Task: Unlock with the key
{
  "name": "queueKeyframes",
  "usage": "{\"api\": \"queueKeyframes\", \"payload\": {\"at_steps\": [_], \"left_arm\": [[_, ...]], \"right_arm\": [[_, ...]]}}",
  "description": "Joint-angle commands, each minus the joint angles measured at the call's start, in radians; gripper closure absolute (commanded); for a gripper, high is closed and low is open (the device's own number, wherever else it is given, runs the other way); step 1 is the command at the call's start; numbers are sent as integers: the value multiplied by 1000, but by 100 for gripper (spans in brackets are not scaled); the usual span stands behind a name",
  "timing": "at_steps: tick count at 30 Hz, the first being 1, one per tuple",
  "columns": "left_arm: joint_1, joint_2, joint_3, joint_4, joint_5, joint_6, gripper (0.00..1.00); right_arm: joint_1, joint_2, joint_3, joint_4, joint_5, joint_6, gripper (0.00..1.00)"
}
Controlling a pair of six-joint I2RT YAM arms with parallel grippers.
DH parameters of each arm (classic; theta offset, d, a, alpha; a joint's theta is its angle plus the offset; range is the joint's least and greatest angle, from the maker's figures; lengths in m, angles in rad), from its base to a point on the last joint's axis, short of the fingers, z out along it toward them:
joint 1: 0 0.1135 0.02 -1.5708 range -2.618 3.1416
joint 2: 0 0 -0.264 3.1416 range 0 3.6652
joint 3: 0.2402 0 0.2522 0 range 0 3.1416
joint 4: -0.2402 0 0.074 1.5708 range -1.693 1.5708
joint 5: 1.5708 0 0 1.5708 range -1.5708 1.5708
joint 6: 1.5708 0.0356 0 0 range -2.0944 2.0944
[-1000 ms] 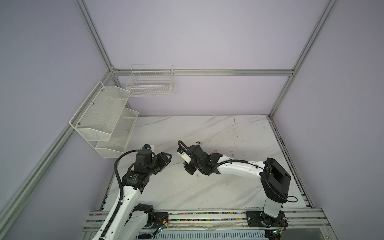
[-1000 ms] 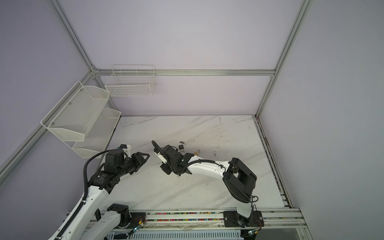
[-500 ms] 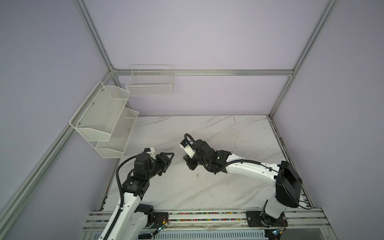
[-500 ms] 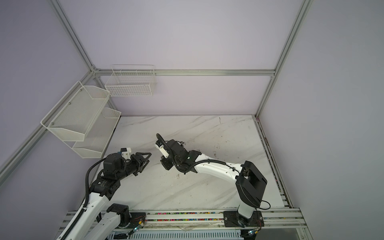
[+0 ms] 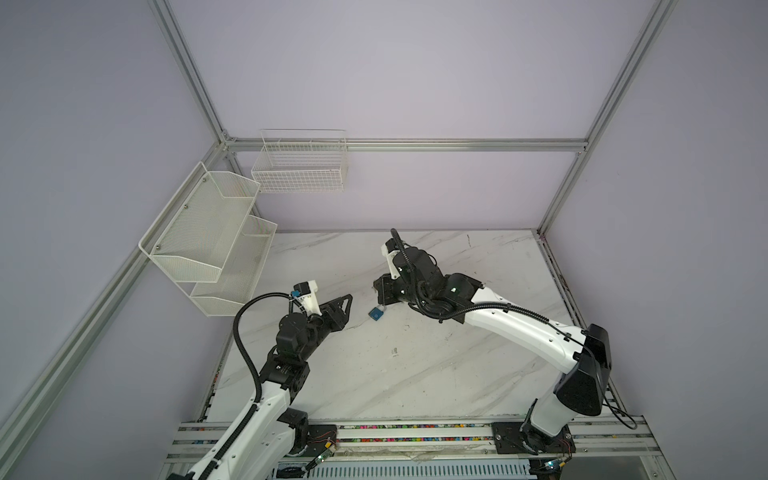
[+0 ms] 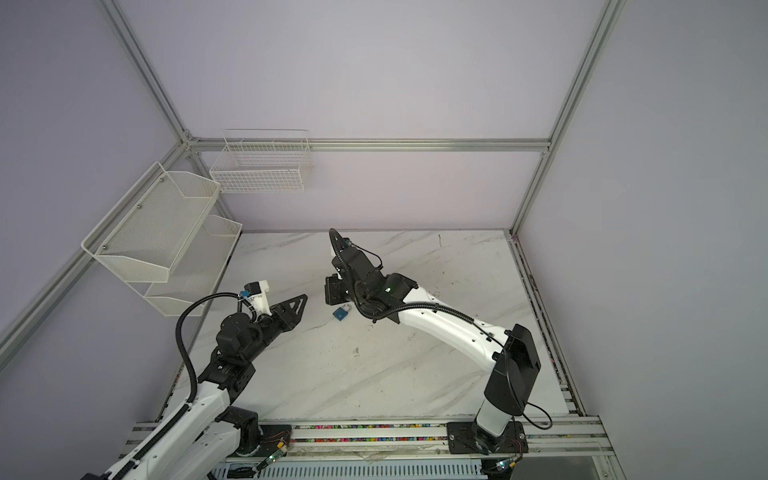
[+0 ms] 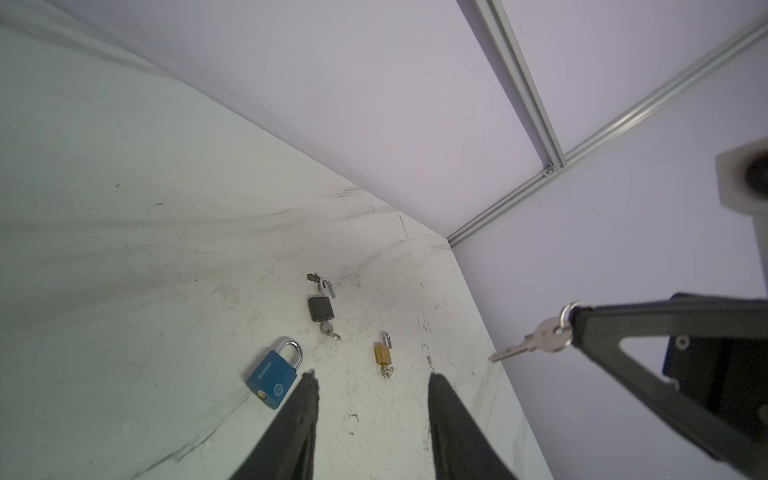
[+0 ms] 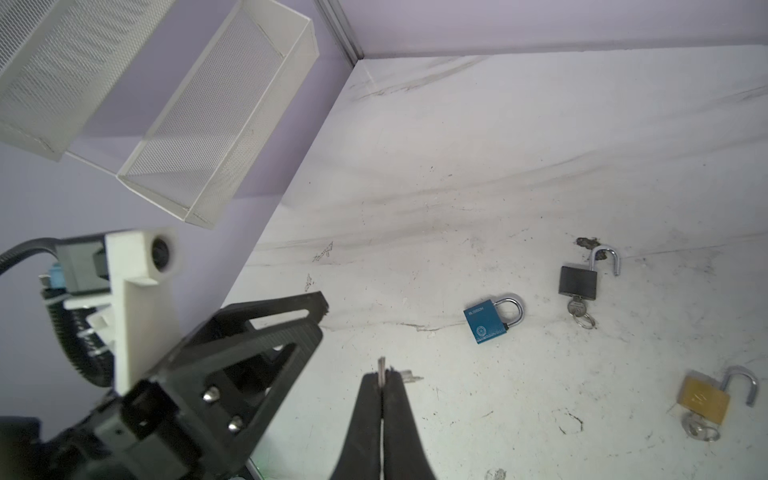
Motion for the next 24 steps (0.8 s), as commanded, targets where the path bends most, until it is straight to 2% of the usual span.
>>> {"api": "queueKeyframes", "payload": {"at_steps": [1,3,6,9,12,17,24], "left_arm": [[-70,82,-39,367,85,283,58],[-129,142,-15,409,106,393,58],[-209,207,-11,518,46,506,58],[-251,269,-8,643,-18,605,59],[-270,309,12,731,-4,629,60],[-305,333,51,774,-64,672,62],[-318,374,83,813,-7,663,70]], "right_arm": [[-22,-51,55,-134,-4,74,100],[-36,-61,71,-165,-30,80,100],[-37,-77,94,-209,-56,83,100],[-39,-88,115,-242,-67,81,100],[-40,-99,123,-257,-84,90,100],[-39,-108,123,-253,-110,96,100],[-39,-117,114,-247,-114,92,100]]}}
